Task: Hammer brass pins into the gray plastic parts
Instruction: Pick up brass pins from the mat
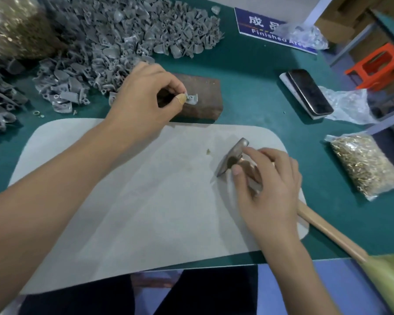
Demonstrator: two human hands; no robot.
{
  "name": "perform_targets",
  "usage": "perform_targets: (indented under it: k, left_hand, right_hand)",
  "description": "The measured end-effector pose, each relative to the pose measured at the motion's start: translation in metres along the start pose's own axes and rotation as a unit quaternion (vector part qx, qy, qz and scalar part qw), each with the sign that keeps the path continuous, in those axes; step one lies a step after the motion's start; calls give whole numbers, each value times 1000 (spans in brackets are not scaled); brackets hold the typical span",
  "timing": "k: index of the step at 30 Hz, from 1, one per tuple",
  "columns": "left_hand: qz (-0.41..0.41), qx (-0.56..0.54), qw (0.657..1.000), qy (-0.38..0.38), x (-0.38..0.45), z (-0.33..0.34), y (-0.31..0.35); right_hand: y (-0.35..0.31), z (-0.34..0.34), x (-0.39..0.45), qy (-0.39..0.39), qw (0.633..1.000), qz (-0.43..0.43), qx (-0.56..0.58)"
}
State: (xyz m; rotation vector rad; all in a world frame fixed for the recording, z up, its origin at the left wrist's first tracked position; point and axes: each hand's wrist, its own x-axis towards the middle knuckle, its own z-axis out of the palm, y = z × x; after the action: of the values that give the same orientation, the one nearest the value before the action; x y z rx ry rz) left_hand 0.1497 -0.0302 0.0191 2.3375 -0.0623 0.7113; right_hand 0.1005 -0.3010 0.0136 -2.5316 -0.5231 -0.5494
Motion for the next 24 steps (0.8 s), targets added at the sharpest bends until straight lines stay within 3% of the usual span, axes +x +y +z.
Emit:
perform_targets:
  k: [4,12,24]
  left_hand:
    - [3,-1,1000,-11,1,2,-2]
    - [-18,-16,1000,0,0,2,-1]
    - [-22,-22,1000,4,-1,3,-1]
  right_hand:
    - [-24,19,11,10,999,-31,38]
    - [-34,34,25,-16,998,44,35]
    - [-40,35,24,-11,997,34,-69]
